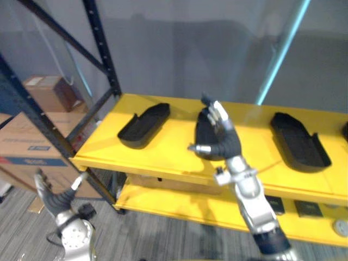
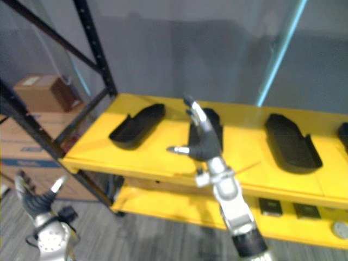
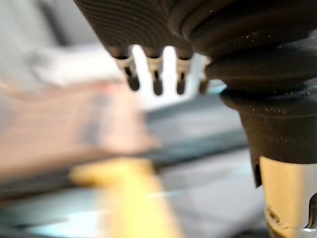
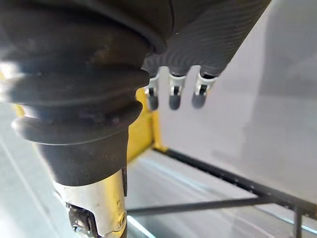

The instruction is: Walk over and take plastic housings, then place them on the shelf

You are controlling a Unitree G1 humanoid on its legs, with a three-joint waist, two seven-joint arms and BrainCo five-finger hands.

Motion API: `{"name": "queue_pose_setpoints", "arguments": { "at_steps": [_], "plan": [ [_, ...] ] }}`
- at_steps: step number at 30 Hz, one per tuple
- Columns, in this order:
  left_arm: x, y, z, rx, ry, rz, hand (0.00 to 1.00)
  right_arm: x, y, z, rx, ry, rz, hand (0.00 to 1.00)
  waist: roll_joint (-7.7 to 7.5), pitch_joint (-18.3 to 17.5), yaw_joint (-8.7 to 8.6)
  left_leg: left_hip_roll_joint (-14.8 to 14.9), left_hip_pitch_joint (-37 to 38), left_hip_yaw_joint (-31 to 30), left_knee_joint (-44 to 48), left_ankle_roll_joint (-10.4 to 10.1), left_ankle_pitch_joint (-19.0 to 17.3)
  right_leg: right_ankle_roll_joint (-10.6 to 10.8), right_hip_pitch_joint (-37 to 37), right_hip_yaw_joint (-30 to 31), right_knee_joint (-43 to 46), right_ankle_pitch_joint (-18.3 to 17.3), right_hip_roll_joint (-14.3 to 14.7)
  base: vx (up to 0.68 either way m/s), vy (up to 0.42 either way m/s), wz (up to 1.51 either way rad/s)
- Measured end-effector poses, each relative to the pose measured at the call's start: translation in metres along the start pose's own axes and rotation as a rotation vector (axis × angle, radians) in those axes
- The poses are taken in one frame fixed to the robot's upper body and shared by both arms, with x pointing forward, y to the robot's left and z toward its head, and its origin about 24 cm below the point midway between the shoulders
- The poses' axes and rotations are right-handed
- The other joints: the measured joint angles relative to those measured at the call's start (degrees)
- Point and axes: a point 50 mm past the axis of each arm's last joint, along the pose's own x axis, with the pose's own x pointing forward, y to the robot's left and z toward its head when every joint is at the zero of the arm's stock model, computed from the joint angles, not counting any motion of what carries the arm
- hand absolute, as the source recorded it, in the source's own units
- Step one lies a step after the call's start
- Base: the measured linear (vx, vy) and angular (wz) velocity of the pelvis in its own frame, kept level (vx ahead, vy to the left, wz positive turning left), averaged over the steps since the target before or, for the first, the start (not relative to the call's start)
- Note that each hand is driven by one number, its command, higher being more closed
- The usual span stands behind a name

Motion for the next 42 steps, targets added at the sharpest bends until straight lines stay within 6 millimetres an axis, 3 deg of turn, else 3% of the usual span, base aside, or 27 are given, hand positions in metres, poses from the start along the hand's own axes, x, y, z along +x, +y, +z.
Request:
{"name": "queue_pose_setpoints", "arguments": {
  "at_steps": [2,4,7,12,16,23,35,42],
  "plan": [
    [-0.012,-0.003,-0.047,0.065,0.194,-0.139,0.00,0.012,0.005,-0.012,-0.093,0.073,0.051,0.00,-0.92,0.2,1.57,-0.1,-1.5,-2.3,0.0,0.0,0.5,0.0,0.1,-1.8,0.0,-0.1,0.1,0.01,-0.013,0.39],
    [-0.024,-0.004,-0.075,0.096,0.319,-0.228,0.00,0.019,0.012,-0.022,-0.153,0.126,0.110,0.00,-1.30,1.1,2.82,0.0,-1.5,-2.8,0.0,0.0,0.9,0.0,0.6,-2.5,-0.1,-0.1,0.2,0.00,-0.009,0.20],
    [-0.039,-0.002,-0.101,0.129,0.441,-0.308,0.00,0.024,0.028,-0.038,-0.271,0.197,0.248,0.00,-1.65,1.7,3.84,0.0,-1.5,-3.3,0.0,-0.1,1.0,-0.1,0.9,-3.0,-0.1,-0.1,0.3,-0.02,-0.006,0.10],
    [-0.037,-0.011,-0.099,0.119,0.436,-0.364,0.00,0.038,0.037,-0.039,-0.459,0.186,0.369,0.00,-1.25,5.3,4.06,0.5,-3.1,-4.4,0.0,-0.5,1.8,-0.8,-0.6,-3.3,1.1,-0.6,0.6,-0.07,-0.006,0.06],
    [-0.034,-0.029,-0.090,0.124,0.384,-0.466,0.00,0.058,0.028,-0.023,-0.641,0.098,0.403,0.00,-1.16,9.0,4.74,0.9,-5.5,-4.6,0.0,-0.4,3.0,-0.8,-3.7,-3.0,2.3,-0.4,0.8,-0.07,0.001,0.01],
    [-0.032,-0.034,-0.086,0.156,0.362,-0.538,0.00,0.075,0.031,0.012,-0.830,-0.054,0.465,0.00,-1.95,10.2,4.81,1.5,-5.6,-4.2,0.1,-0.3,3.0,-0.7,-3.8,-2.7,1.6,0.0,1.6,0.02,-0.010,-0.02],
    [-0.035,-0.036,-0.095,0.143,0.459,-0.562,0.00,0.077,0.046,0.024,-0.946,-0.077,0.679,0.00,-1.62,10.4,4.84,1.7,-5.2,-4.5,0.3,-0.2,2.8,-0.7,-3.0,-3.0,1.3,-0.1,1.9,0.00,-0.003,0.00],
    [-0.035,-0.036,-0.096,0.155,0.469,-0.569,0.00,0.066,0.054,0.027,-1.014,-0.071,0.874,0.00,-1.65,10.4,4.82,1.8,-5.0,-4.4,0.2,-0.2,2.8,-0.7,-2.9,-2.9,1.4,-0.1,1.9,0.00,0.000,0.00]
  ]
}}
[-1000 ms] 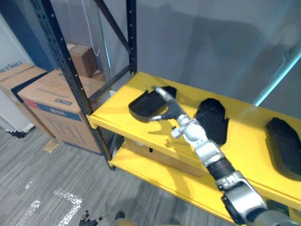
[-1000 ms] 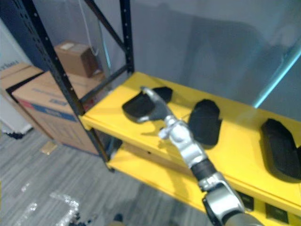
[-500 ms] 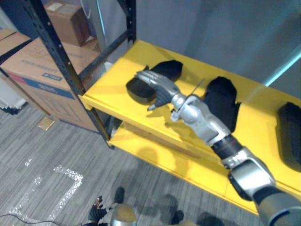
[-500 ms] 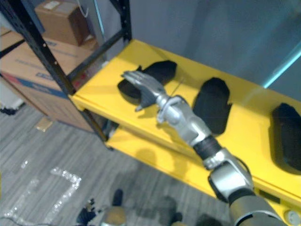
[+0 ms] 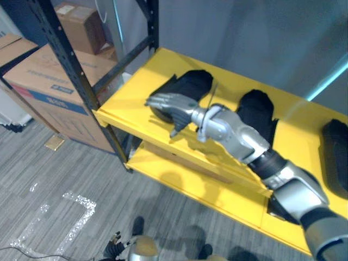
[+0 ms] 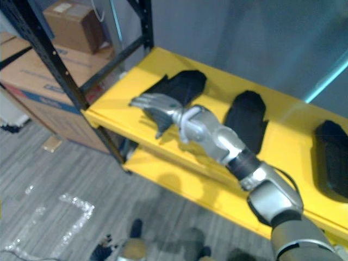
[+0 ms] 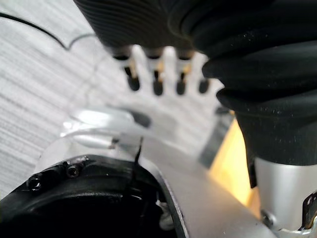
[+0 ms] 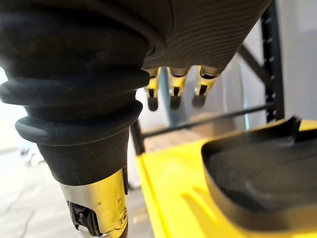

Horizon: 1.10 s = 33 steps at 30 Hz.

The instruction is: Walk over and take plastic housings, then place them on the shelf

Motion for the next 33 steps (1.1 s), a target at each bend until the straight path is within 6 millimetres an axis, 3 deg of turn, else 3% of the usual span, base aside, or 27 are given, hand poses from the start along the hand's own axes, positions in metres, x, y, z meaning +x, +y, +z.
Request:
{"name": "queue_pose_setpoints", "arguments": {
  "at_steps": [11,16,20,33],
  "plan": [
    [0.002,0.001,-0.002,0.005,0.017,0.001,0.00,-0.003,0.003,-0.010,-0.037,0.074,0.076,0.00,-0.24,-0.1,-0.02,0.1,0.7,0.1,-0.1,0.0,0.0,0.0,0.6,0.1,-0.1,0.0,0.0,0.00,0.000,0.00],
    [0.002,0.004,-0.003,0.033,0.040,-0.001,0.00,-0.006,0.001,-0.033,-0.073,0.195,-0.042,0.00,-0.31,-0.2,-0.01,0.1,0.7,0.2,-0.1,0.0,0.0,0.0,0.5,0.1,0.0,0.0,0.0,0.00,0.000,0.00],
    [0.002,0.003,-0.004,0.038,0.040,-0.006,0.00,-0.009,-0.005,-0.040,-0.079,0.225,-0.090,0.00,-0.31,-0.2,-0.03,0.1,0.6,0.2,-0.1,0.0,0.0,0.0,0.5,0.1,0.0,0.0,0.0,0.00,0.000,0.00],
    [0.002,0.003,-0.003,0.050,0.040,-0.015,0.00,-0.012,0.018,-0.052,-0.041,0.245,0.025,0.00,-0.31,-0.2,0.08,0.1,0.7,0.0,-0.1,0.0,0.1,0.0,0.8,0.0,0.1,0.0,0.0,0.00,0.000,0.00]
  ]
}}
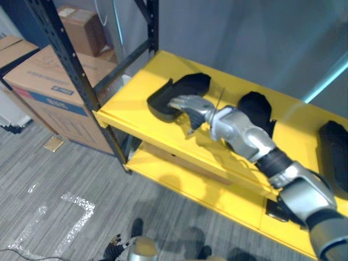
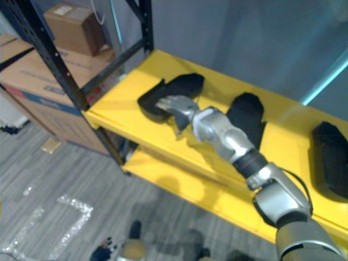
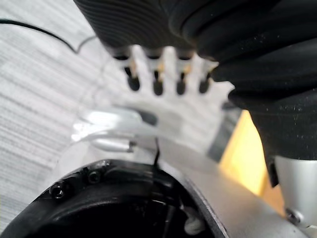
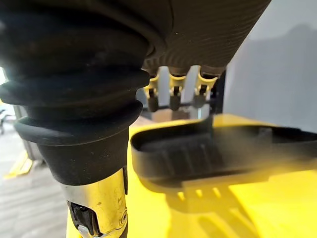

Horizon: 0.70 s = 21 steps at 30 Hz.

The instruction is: Walk over and take plastic housings, then place them on the shelf

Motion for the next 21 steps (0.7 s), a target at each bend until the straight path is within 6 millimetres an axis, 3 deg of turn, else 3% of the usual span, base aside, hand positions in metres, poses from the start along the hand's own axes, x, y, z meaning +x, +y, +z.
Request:
{"name": "queue_pose_setpoints", "arguments": {
  "at_steps": [10,21],
  "plan": [
    [0.001,-0.001,0.002,0.002,0.004,-0.004,0.00,0.002,0.018,-0.006,0.000,0.033,0.135,0.00,0.00,0.0,0.67,0.0,-0.1,-0.1,0.0,0.0,0.0,0.0,-0.1,-0.1,0.0,0.0,0.0,0.00,0.000,0.00],
    [0.002,-0.003,0.006,0.007,-0.006,-0.011,0.00,0.006,0.013,-0.016,-0.025,0.066,0.149,0.00,-0.16,0.3,1.40,0.0,-1.0,-1.1,0.0,-0.1,0.1,0.0,-0.2,-1.2,-0.1,-0.1,0.0,0.00,-0.001,0.04]
  ]
}}
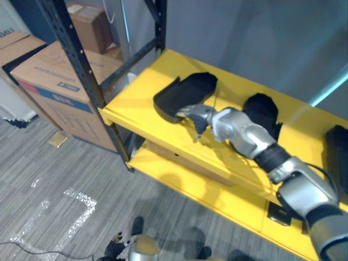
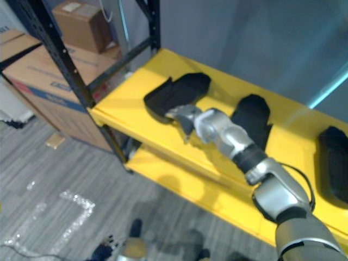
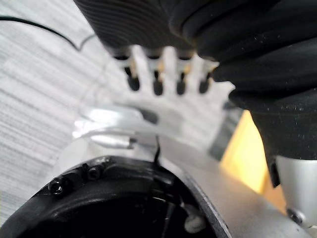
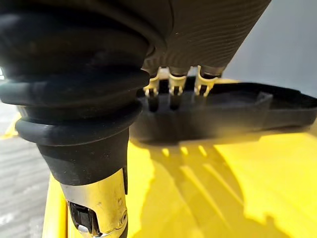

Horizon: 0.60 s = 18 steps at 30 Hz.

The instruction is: Walk over and take plastic housings, then place them on the shelf

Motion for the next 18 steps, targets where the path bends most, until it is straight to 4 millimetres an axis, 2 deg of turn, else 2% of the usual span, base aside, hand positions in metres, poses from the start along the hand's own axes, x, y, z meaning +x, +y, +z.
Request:
{"name": "queue_pose_setpoints", "arguments": {
  "at_steps": [7,13,18],
  "plan": [
    [0.000,0.000,0.006,0.000,-0.018,-0.002,0.00,-0.001,-0.018,-0.004,-0.053,0.013,-0.032,0.00,-0.16,1.5,0.10,0.0,0.0,-0.1,0.0,0.0,0.1,0.0,0.0,-0.1,0.0,0.0,0.0,0.00,-0.001,0.01],
    [0.000,0.000,0.006,-0.001,-0.014,-0.002,0.00,-0.008,-0.023,-0.008,-0.097,-0.005,0.007,0.00,-0.18,1.5,0.10,0.0,0.0,0.1,0.0,0.0,0.1,0.0,-0.1,0.1,-0.1,0.0,0.0,0.00,0.000,0.00],
    [0.000,0.000,0.007,-0.002,-0.012,-0.001,0.00,-0.012,-0.028,-0.002,-0.118,-0.049,0.057,0.00,-0.36,1.6,0.08,0.2,0.0,0.7,0.0,0.0,0.1,0.0,-0.3,0.4,0.0,0.0,0.2,0.00,0.000,-0.03]
  ]
}}
